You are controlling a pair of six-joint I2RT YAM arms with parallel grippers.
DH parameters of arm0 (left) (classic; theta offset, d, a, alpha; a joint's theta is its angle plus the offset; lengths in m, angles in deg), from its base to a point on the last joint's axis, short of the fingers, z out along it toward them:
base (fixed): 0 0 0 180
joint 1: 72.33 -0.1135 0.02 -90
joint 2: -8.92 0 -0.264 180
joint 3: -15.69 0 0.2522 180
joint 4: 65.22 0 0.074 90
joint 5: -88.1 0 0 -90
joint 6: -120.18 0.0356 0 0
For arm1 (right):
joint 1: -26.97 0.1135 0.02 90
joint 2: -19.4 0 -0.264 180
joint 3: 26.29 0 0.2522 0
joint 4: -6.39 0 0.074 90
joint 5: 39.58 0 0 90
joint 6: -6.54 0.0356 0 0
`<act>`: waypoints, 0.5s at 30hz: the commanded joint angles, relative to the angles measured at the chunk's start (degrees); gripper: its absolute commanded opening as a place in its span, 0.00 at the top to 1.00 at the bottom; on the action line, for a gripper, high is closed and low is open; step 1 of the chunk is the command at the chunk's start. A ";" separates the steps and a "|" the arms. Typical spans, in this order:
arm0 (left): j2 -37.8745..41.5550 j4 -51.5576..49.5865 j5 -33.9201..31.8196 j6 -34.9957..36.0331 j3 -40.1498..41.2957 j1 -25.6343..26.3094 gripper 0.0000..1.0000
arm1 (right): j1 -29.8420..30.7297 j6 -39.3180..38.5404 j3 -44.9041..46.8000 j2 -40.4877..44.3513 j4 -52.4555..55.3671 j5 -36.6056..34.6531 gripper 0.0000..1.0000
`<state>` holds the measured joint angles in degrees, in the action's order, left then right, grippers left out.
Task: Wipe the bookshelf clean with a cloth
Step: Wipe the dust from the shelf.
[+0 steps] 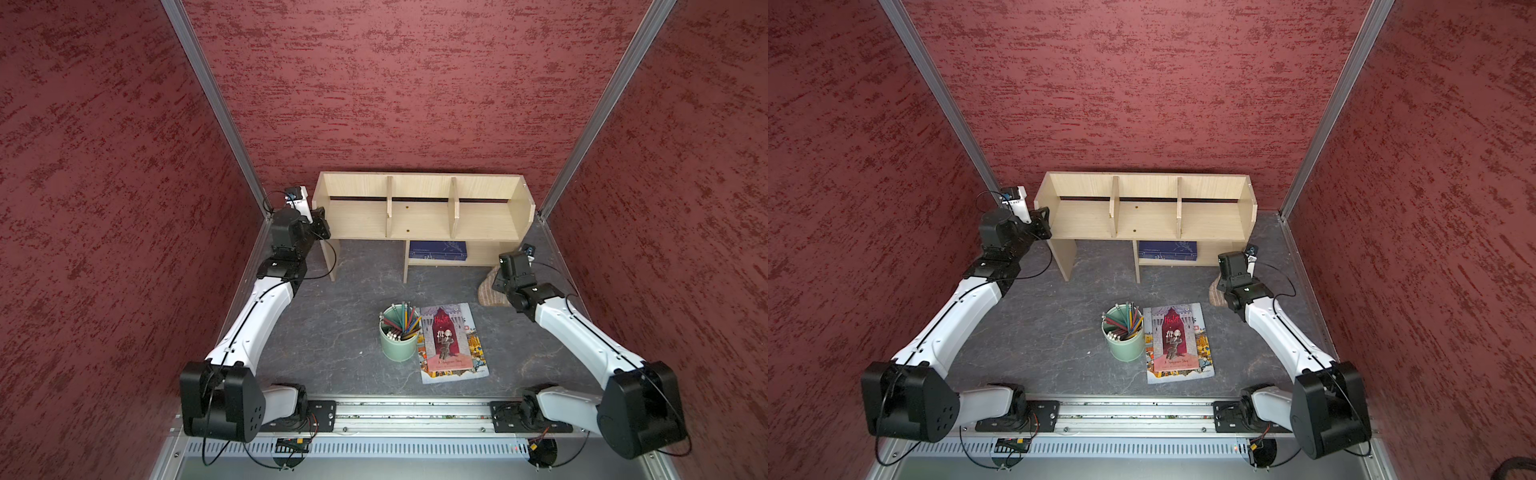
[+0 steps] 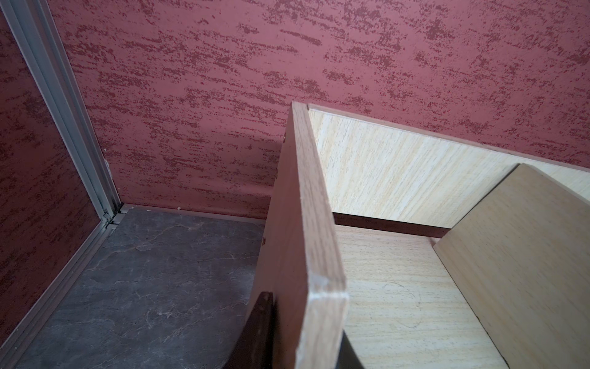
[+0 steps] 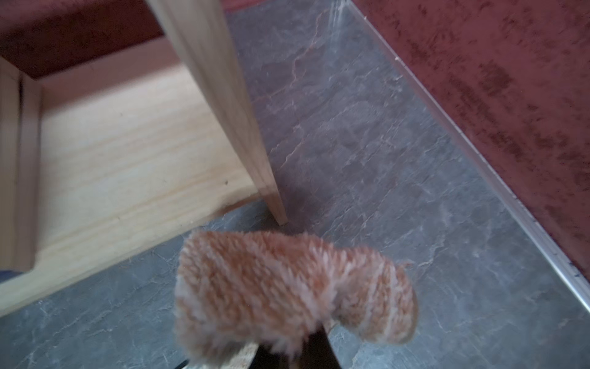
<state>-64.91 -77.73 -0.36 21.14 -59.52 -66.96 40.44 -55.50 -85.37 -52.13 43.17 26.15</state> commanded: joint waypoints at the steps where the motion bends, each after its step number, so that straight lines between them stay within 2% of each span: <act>1: 0.18 -1.01 6.95 -4.80 0.44 1.37 1.00 | -0.27 -0.96 0.92 0.27 -9.49 6.13 1.00; 3: 0.17 -0.91 7.36 -5.01 0.44 1.26 1.00 | 0.46 -1.47 1.38 0.38 -12.27 9.25 1.00; 7: 0.10 -0.86 7.56 -5.20 0.40 1.14 1.00 | 4.76 -0.50 1.27 -0.84 -15.60 10.71 1.00; 15: 0.39 -0.43 7.52 -5.28 0.64 1.24 1.00 | 20.21 2.83 -3.38 -7.37 -19.57 6.34 1.00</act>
<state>-64.91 -77.73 -0.32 21.14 -59.52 -66.96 57.12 -54.38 -85.26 -58.21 27.77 33.78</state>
